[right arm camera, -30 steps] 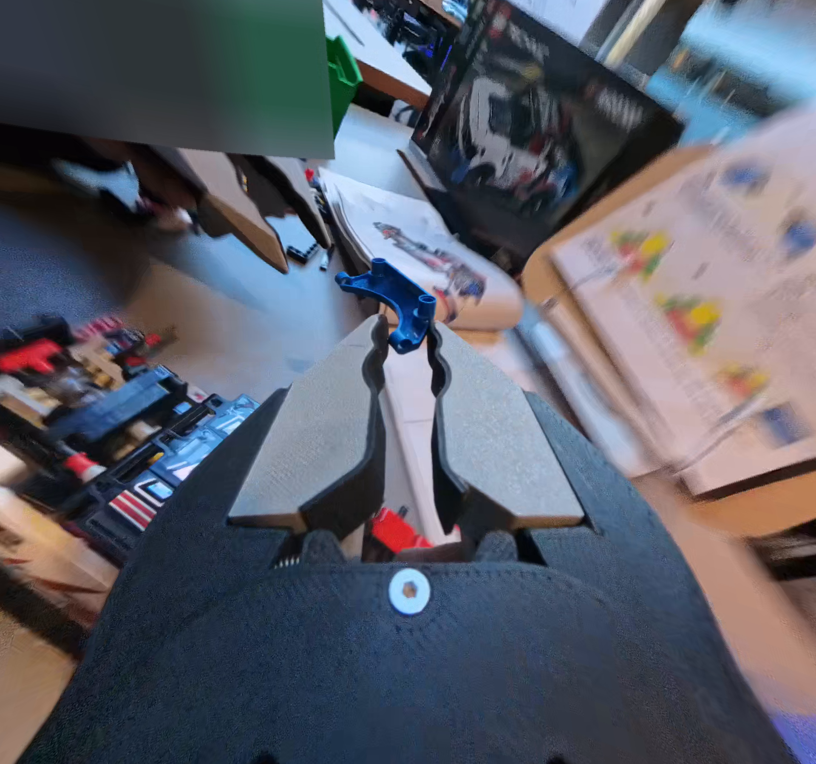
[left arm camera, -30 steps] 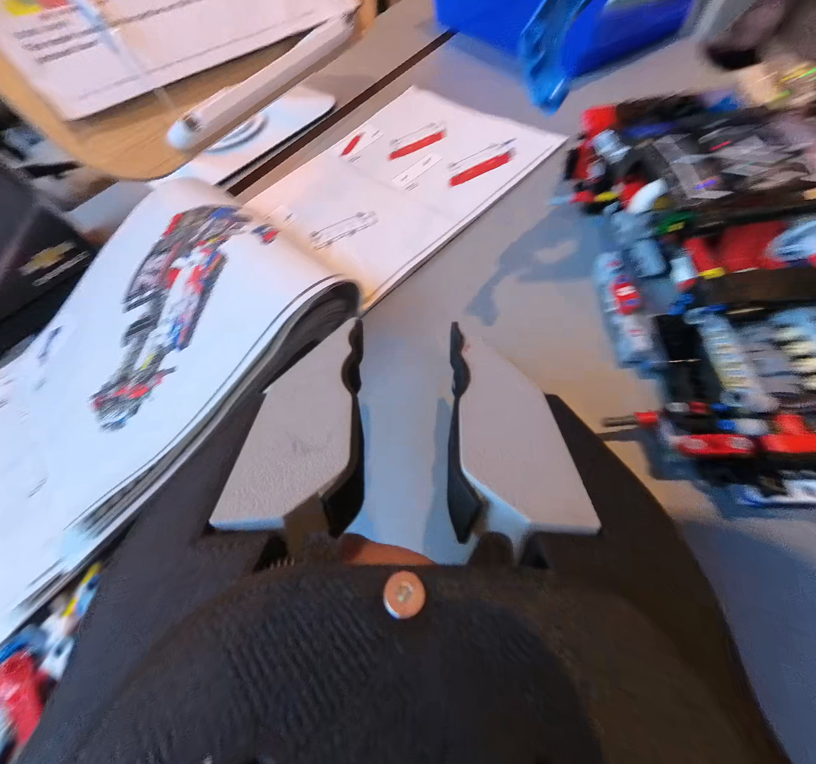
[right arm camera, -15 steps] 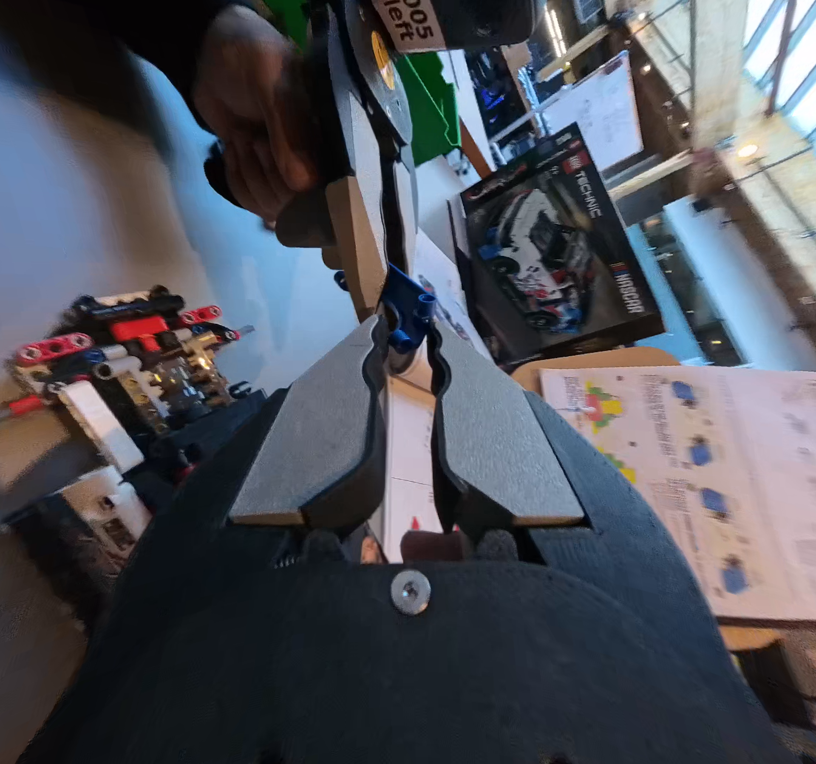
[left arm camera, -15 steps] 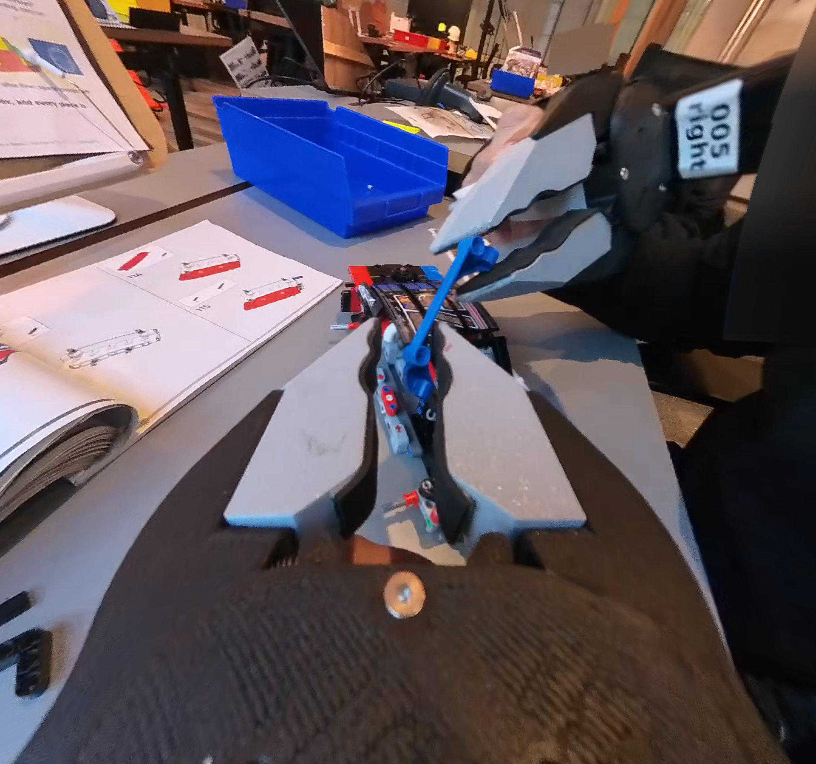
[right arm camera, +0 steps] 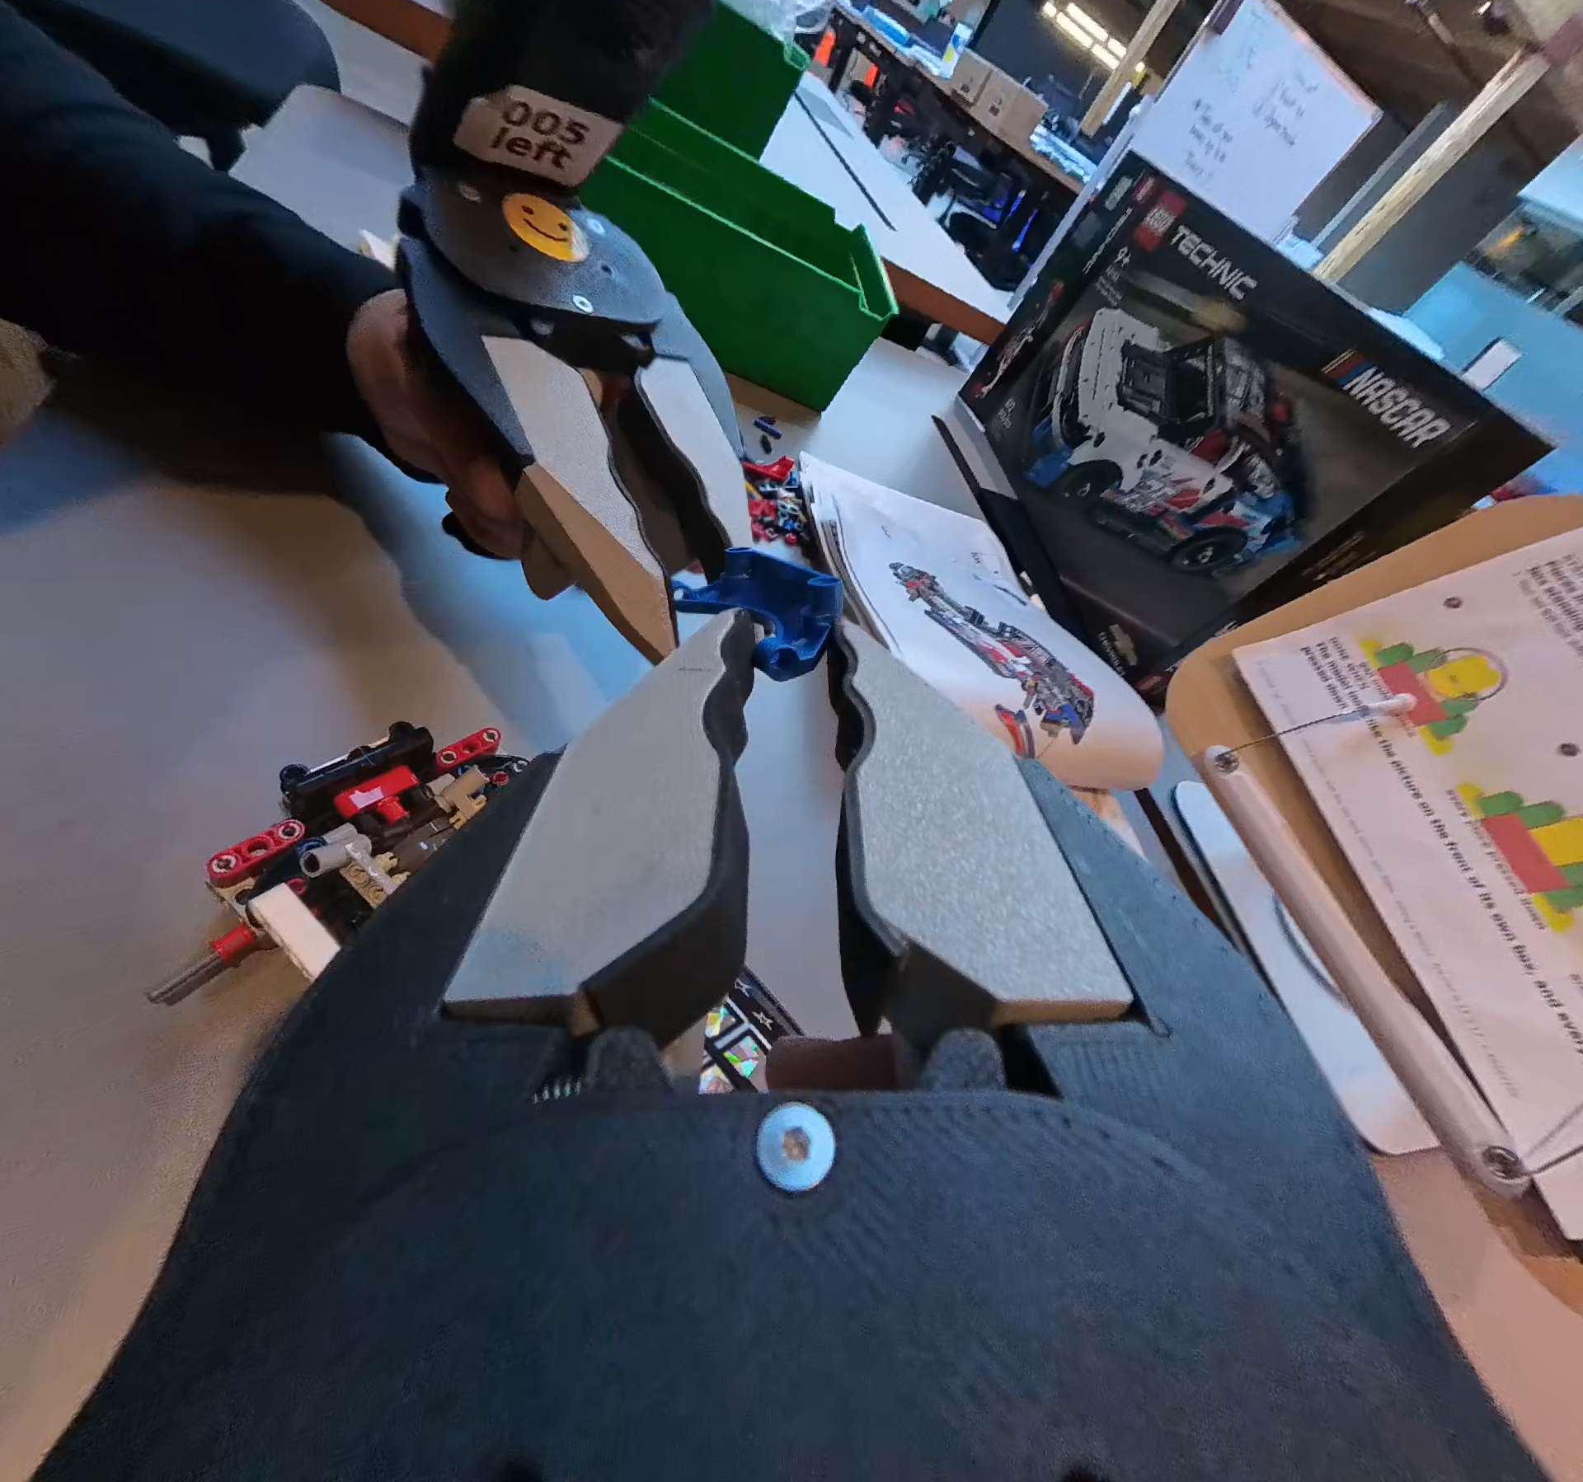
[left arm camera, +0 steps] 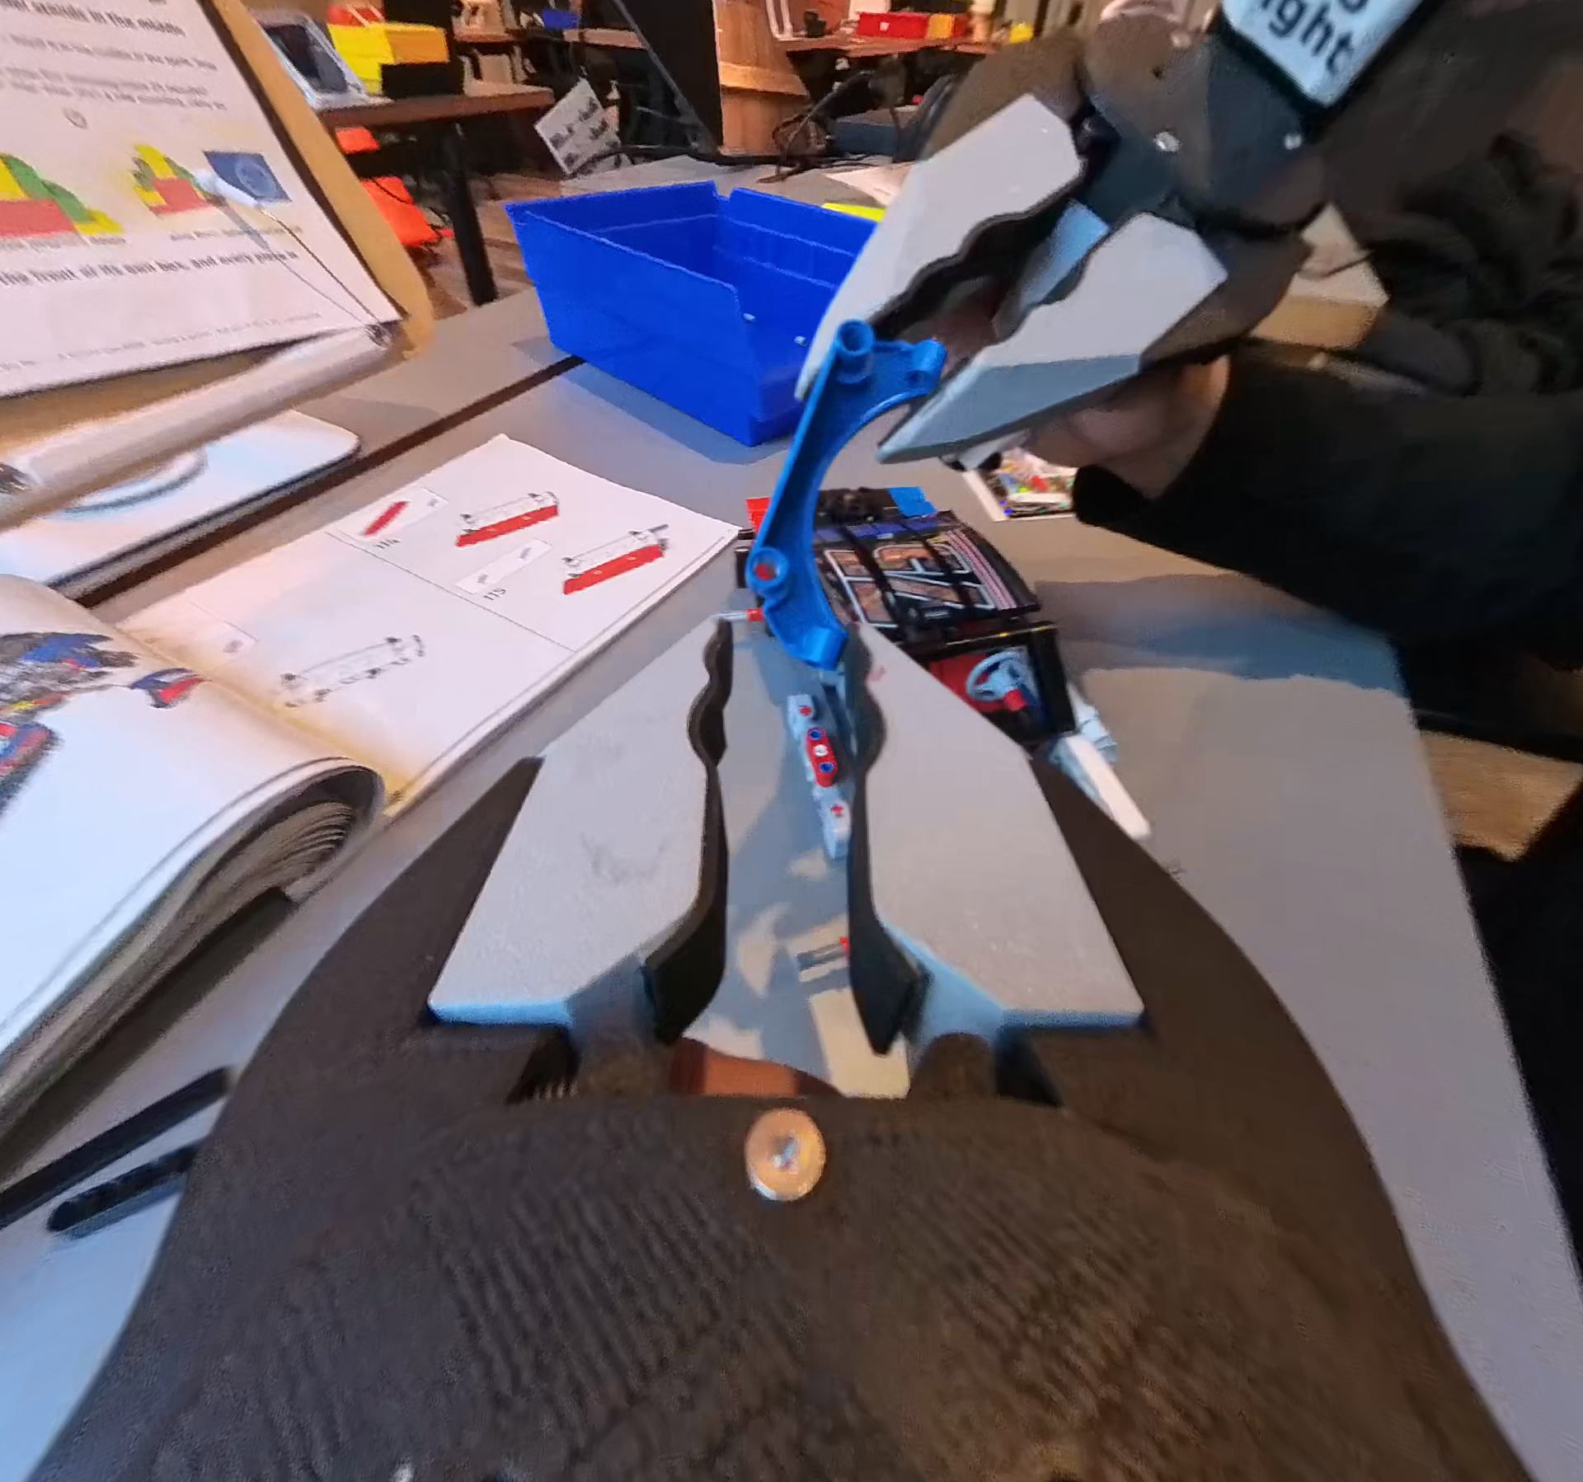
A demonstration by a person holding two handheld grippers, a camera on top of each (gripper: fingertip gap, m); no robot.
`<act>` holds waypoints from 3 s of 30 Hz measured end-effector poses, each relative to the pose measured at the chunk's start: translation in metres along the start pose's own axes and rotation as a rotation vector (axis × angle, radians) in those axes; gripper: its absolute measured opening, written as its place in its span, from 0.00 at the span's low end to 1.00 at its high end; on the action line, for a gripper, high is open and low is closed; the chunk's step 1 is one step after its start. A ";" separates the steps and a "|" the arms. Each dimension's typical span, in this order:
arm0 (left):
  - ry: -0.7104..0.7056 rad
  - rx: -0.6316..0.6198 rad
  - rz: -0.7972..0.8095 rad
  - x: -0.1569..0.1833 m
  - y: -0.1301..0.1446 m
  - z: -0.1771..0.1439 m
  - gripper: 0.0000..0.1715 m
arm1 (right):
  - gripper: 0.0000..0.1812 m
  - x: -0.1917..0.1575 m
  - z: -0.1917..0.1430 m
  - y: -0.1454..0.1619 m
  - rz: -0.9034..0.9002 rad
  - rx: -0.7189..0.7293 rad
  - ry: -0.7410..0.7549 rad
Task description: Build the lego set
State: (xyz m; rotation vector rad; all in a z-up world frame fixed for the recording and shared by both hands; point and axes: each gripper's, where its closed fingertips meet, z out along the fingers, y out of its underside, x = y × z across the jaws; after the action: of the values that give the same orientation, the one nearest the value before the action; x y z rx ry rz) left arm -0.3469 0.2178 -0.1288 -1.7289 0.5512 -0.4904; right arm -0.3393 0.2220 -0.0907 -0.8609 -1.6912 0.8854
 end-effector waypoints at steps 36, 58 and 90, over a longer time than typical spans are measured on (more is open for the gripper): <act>0.125 0.424 0.093 0.010 -0.045 -0.030 0.10 | 0.17 -0.009 0.024 -0.038 0.162 -0.010 -0.276; 0.227 0.364 0.209 0.038 -0.035 -0.028 0.10 | 0.06 -0.055 0.032 -0.044 0.060 -0.114 -0.416; -0.211 -0.302 0.067 -0.116 0.000 0.043 0.30 | 0.00 0.095 -0.110 0.102 0.105 -0.277 0.406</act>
State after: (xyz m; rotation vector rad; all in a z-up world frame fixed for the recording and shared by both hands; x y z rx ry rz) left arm -0.4140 0.3207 -0.1416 -2.0129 0.5495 -0.1793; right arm -0.2436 0.3702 -0.1119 -1.2353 -1.4361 0.5027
